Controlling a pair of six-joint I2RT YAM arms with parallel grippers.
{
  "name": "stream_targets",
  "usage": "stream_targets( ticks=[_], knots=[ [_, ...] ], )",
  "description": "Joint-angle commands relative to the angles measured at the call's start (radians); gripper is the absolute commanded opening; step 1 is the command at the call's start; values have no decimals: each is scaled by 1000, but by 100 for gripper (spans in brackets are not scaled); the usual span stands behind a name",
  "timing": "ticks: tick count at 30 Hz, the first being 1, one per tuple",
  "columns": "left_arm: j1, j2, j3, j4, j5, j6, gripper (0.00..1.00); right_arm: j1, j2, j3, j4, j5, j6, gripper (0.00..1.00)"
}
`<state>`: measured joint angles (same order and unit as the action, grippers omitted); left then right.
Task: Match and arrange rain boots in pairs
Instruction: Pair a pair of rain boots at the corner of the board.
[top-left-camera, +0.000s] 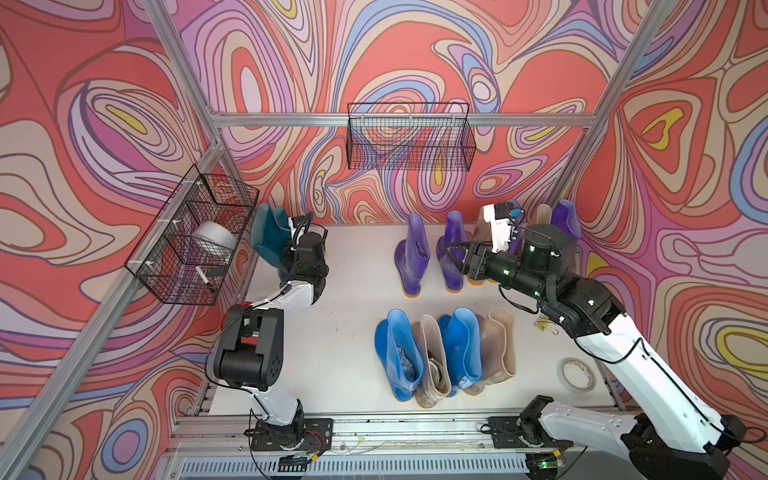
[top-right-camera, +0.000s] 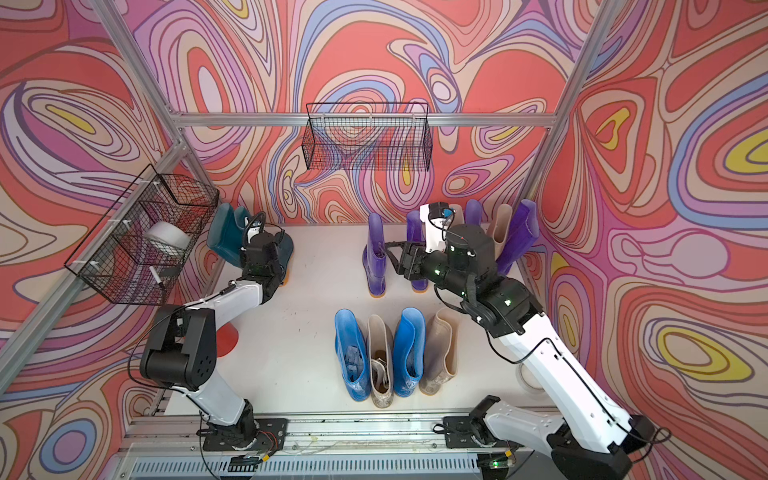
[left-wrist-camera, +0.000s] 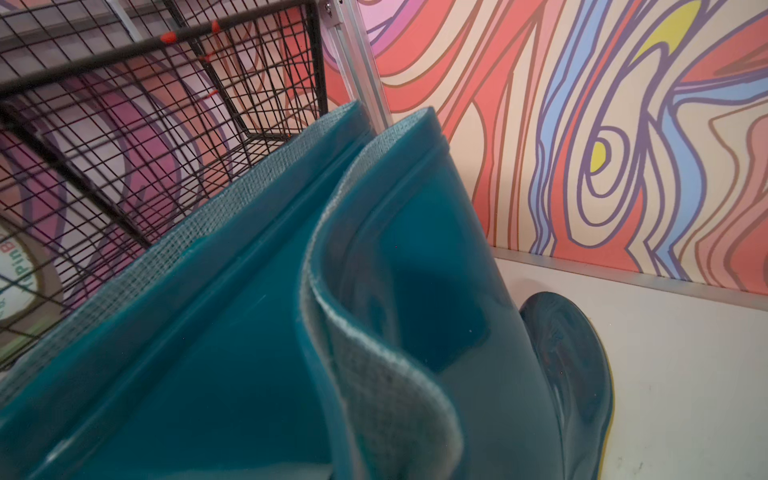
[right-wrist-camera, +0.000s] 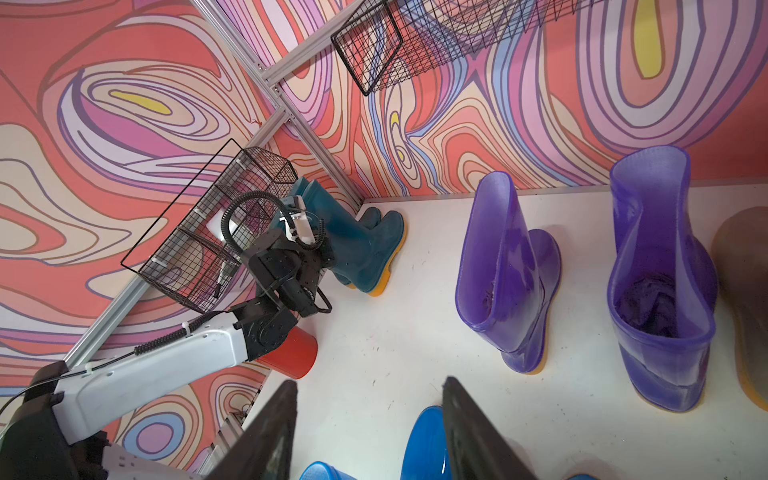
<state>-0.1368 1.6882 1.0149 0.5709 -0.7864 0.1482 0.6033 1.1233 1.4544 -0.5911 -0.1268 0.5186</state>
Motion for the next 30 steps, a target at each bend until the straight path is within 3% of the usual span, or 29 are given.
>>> stream_targets(
  ticks=[1,8,12,22,30],
  knots=[
    [6,2,65,52,9,27,8,-4,-10,-14,14,3,10,57],
    [6,14,123,-13,69,5,36,-3,-19,-20,14,11,15,57],
    [6,-6,111,-29,79,-21,43,-3,-22,-24,16,11,17,57],
    [6,-68,65,-28,113,-18,79,-4,-29,-30,15,8,18,57],
    [6,-160,76,-139,161,-49,85,-3,-25,-32,23,4,14,57]
  ],
)
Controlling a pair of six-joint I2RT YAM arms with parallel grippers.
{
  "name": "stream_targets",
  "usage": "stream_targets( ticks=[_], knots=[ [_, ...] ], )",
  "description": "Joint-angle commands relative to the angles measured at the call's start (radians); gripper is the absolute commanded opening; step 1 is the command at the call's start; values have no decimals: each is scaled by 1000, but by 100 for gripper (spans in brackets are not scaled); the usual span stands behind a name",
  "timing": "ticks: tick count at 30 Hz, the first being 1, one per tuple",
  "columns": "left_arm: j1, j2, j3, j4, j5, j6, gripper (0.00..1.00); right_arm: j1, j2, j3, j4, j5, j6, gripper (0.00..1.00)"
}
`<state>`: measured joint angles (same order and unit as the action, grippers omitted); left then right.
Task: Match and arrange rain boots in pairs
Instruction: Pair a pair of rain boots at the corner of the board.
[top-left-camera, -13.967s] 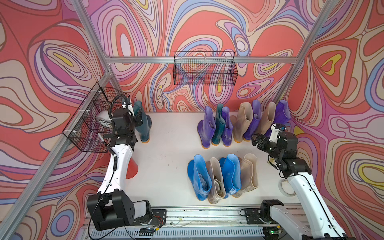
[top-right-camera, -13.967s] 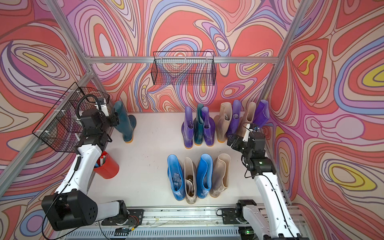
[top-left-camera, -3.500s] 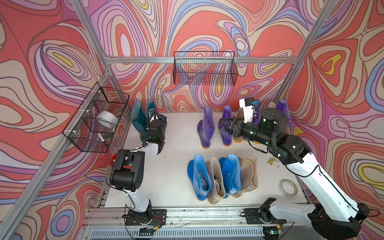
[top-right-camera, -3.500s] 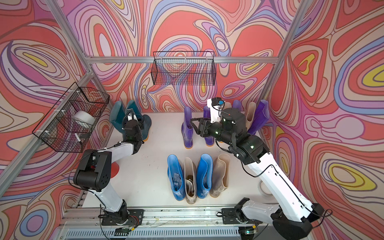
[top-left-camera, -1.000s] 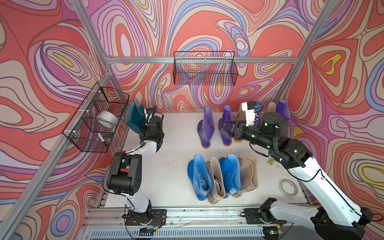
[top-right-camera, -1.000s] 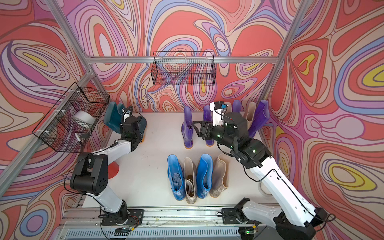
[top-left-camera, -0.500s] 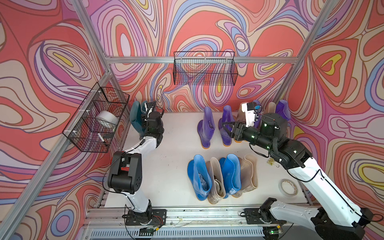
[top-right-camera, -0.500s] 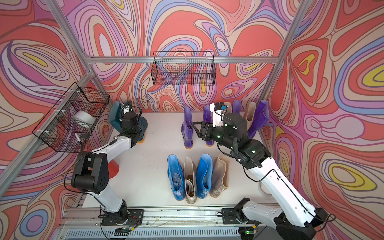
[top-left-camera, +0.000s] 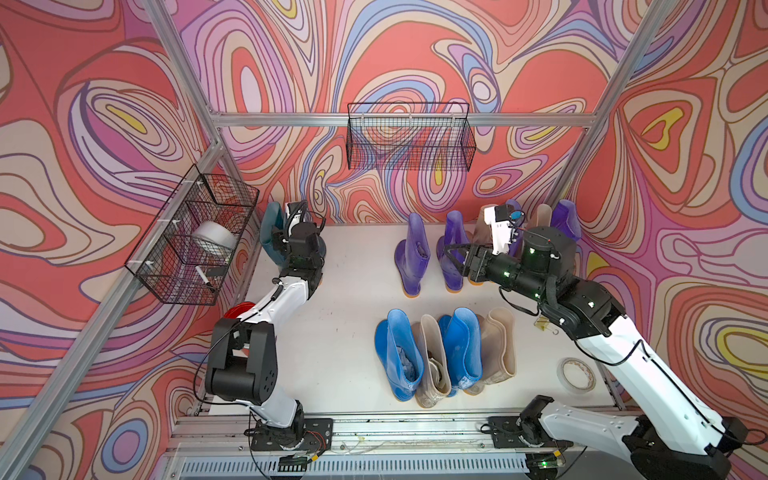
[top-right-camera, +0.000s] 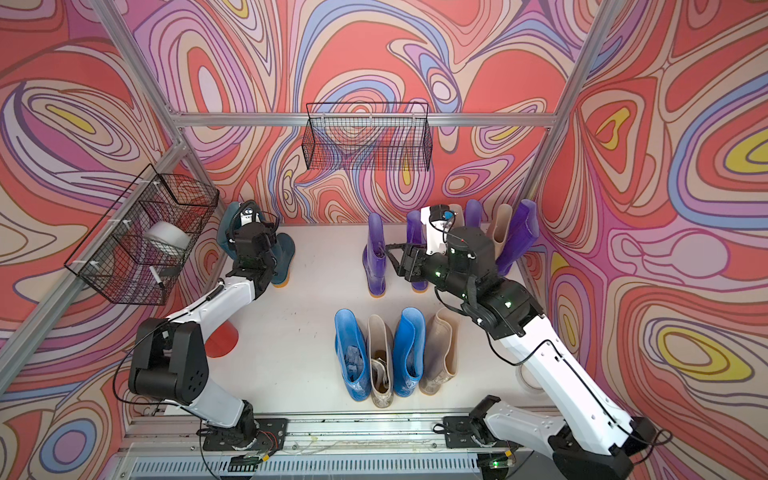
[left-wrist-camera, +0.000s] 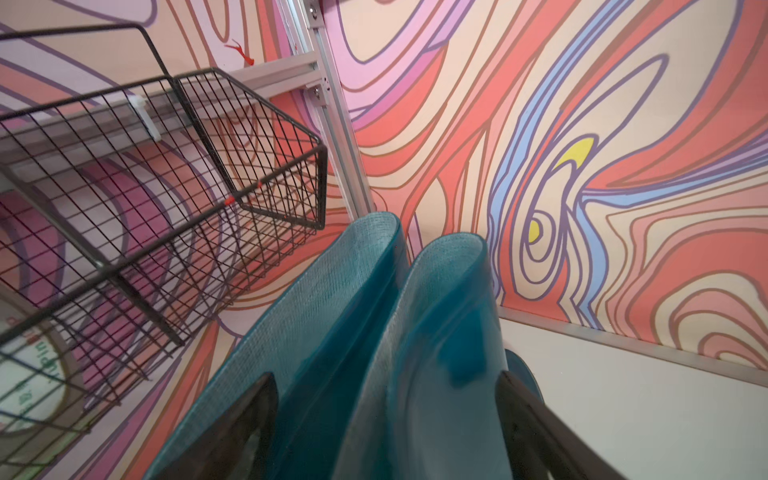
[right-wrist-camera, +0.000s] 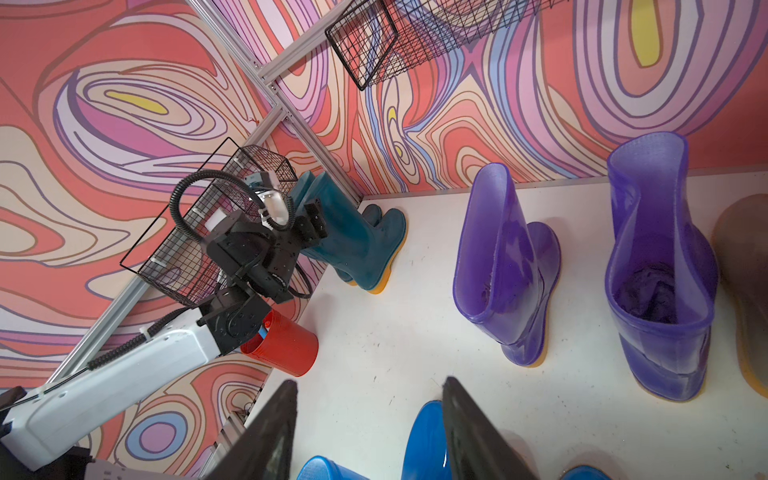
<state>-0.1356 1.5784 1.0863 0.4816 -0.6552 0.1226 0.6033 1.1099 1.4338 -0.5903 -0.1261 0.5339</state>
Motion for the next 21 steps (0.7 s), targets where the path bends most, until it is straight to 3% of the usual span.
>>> stream_targets(
  ticks=[1,11,14,21],
  knots=[
    [5,-65,6,-68,41,-32,85,-5,-10,-12,23,4,-1,57],
    [5,-166,72,-283,147,-117,85,-2,5,-9,28,2,-5,58],
    [4,-192,116,-397,225,-138,85,-4,8,-10,26,6,-7,57],
    [1,-199,398,-910,502,-311,79,-5,29,9,-48,106,-38,60]
  ],
)
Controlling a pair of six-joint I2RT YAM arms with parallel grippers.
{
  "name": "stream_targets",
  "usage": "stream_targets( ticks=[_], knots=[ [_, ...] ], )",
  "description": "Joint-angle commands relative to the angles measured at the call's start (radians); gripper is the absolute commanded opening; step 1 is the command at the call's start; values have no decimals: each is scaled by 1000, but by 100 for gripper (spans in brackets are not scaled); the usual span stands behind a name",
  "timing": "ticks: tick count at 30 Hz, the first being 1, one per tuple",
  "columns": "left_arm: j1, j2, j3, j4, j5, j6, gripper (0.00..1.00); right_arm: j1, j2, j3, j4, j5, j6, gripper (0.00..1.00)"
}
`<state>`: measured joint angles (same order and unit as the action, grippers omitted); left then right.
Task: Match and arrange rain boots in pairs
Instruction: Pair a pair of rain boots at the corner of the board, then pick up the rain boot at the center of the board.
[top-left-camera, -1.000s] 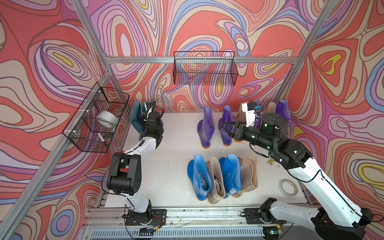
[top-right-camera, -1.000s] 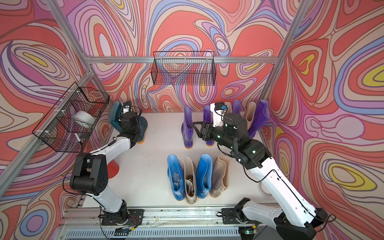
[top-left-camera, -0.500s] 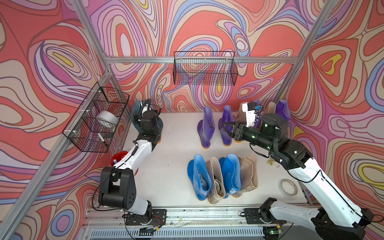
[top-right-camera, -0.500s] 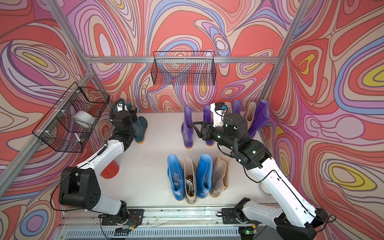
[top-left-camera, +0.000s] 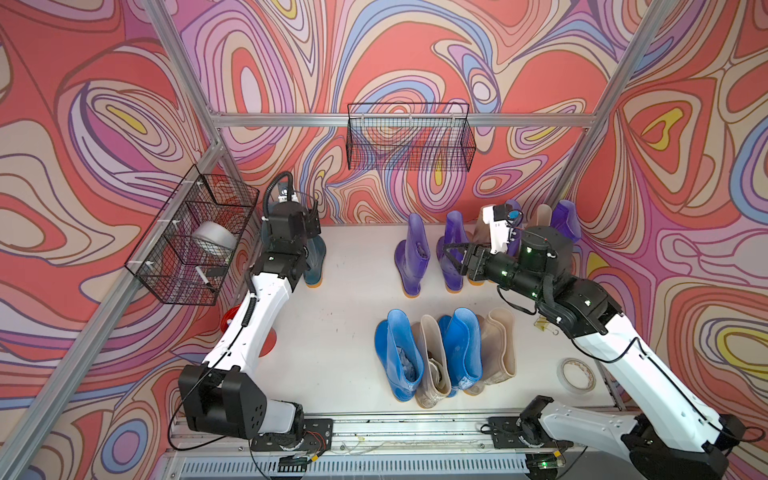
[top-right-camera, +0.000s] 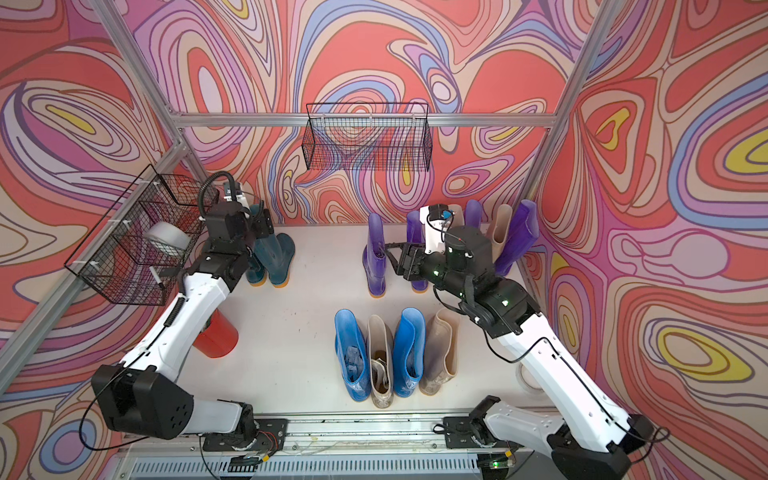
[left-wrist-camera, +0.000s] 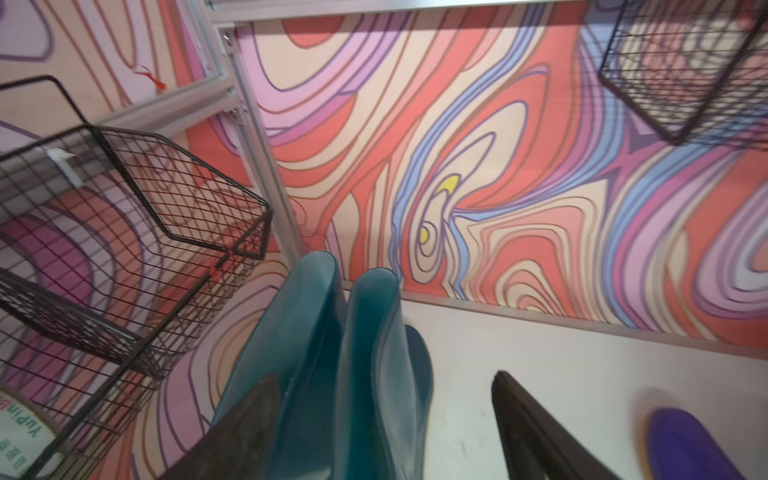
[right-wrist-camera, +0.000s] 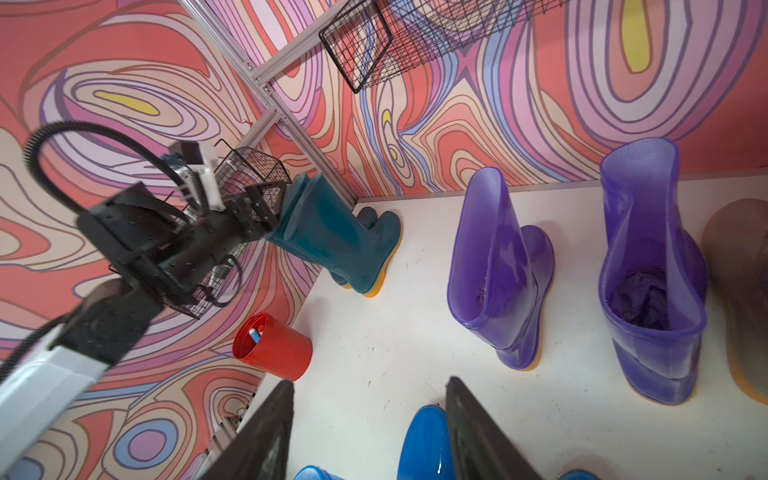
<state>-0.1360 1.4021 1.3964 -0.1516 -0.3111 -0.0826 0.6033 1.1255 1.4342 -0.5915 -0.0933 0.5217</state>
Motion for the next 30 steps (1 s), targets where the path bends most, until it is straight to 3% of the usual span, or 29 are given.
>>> stream_targets(
  ticks=[1,6,12,19,30],
  knots=[
    [-3,-14,137,-345,191,-129,77,-4,19,11,-63,102,-34,60],
    [-97,59,333,-600,238,-160,75,-7,53,49,-139,244,-85,64],
    [-256,171,541,-766,250,-202,75,-65,80,74,-237,350,-118,66],
    [-392,303,673,-794,215,-248,79,-234,17,-20,-270,276,-120,67],
    [-513,544,879,-802,230,-300,80,-246,-9,-101,-249,213,-101,67]
  ],
)
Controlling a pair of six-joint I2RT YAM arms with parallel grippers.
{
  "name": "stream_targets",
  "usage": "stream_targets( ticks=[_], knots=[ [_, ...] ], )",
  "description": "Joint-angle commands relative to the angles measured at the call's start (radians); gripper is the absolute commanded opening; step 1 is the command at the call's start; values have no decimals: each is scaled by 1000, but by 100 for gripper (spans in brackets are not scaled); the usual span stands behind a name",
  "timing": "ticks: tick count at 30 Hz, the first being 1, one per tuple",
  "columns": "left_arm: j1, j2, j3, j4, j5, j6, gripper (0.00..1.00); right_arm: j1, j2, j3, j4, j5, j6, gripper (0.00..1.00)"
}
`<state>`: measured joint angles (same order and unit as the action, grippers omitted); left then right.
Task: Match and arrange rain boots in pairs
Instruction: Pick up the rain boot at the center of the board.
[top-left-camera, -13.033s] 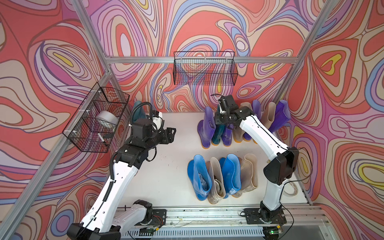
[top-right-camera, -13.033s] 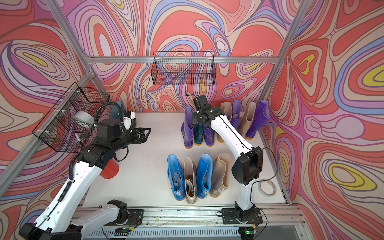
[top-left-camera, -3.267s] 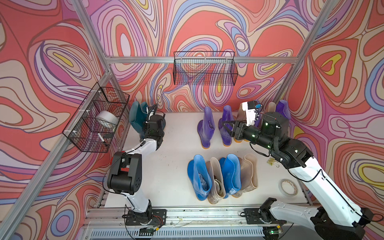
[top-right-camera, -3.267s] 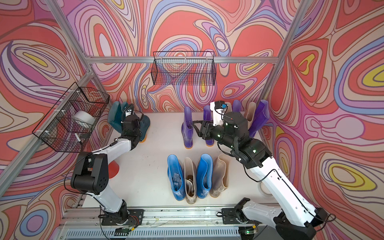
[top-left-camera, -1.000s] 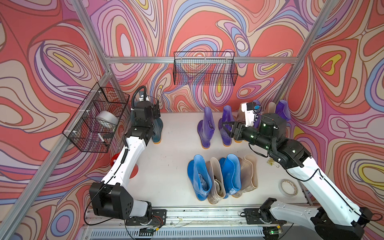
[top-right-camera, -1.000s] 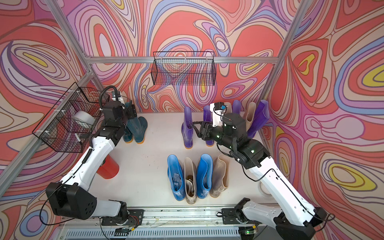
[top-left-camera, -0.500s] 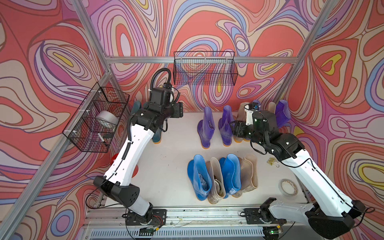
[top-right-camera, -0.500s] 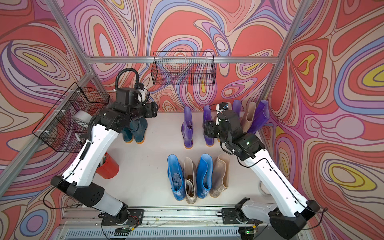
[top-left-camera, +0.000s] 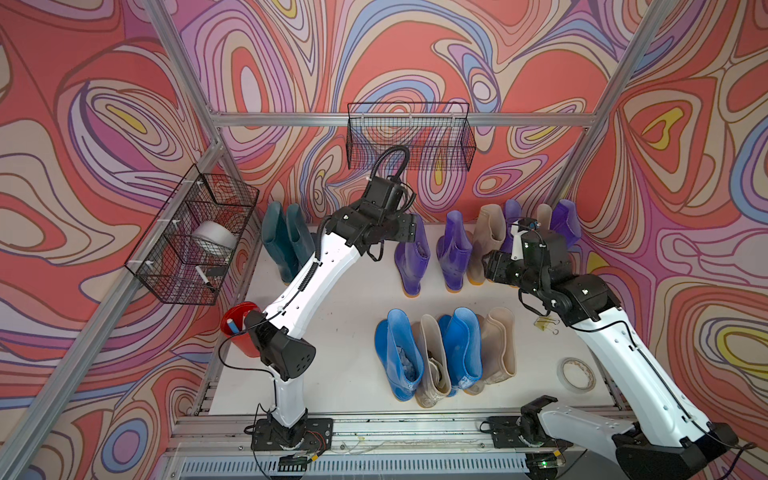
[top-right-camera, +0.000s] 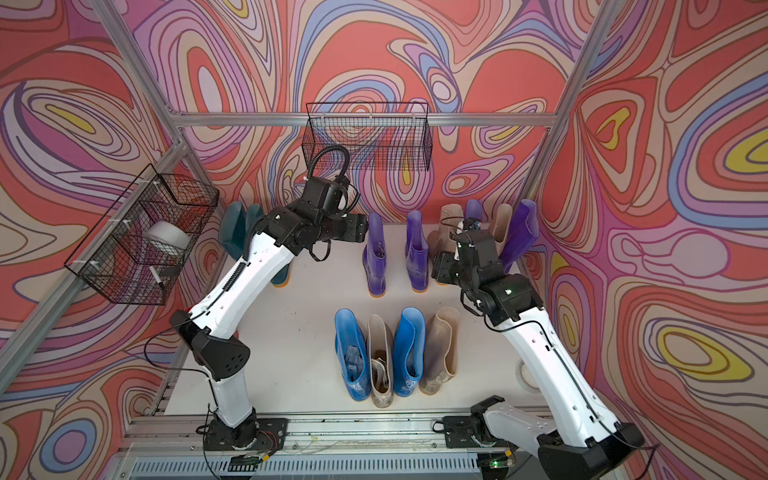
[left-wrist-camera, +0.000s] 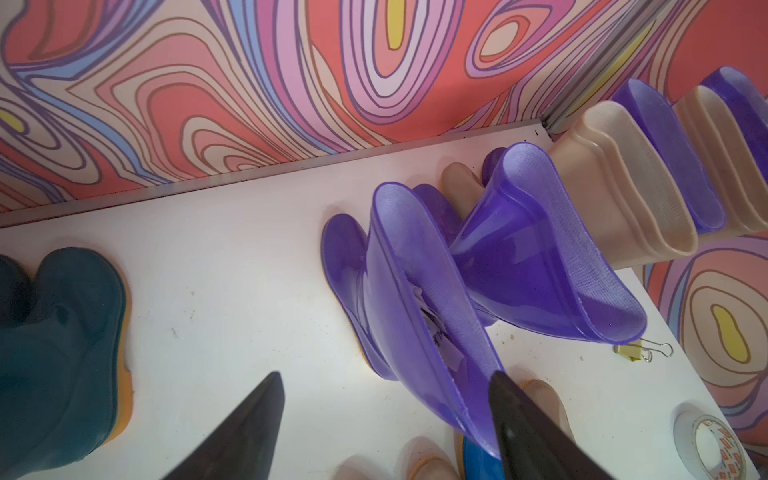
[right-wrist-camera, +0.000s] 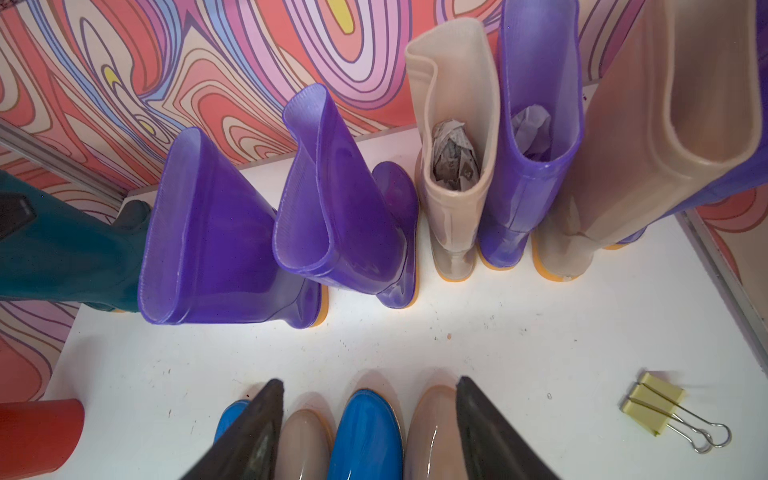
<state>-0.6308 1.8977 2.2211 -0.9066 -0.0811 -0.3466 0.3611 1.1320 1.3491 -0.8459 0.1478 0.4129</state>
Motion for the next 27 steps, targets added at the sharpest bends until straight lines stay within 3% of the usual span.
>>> stream_targets(
  ticks=[1,18,24,27],
  knots=[
    [-22,70,74,-62,-3,-41,80,-4,-17,-19,5,-30,7,67],
    [-66,214,143,-77,-7,-44,83,-4,-29,-18,-2,-33,-3,68],
    [-65,259,176,-75,1,-45,75,-4,-29,-15,1,-31,0,68],
    [-65,273,180,-64,-8,-39,65,-4,-30,-18,0,-31,-1,68]
  ],
)
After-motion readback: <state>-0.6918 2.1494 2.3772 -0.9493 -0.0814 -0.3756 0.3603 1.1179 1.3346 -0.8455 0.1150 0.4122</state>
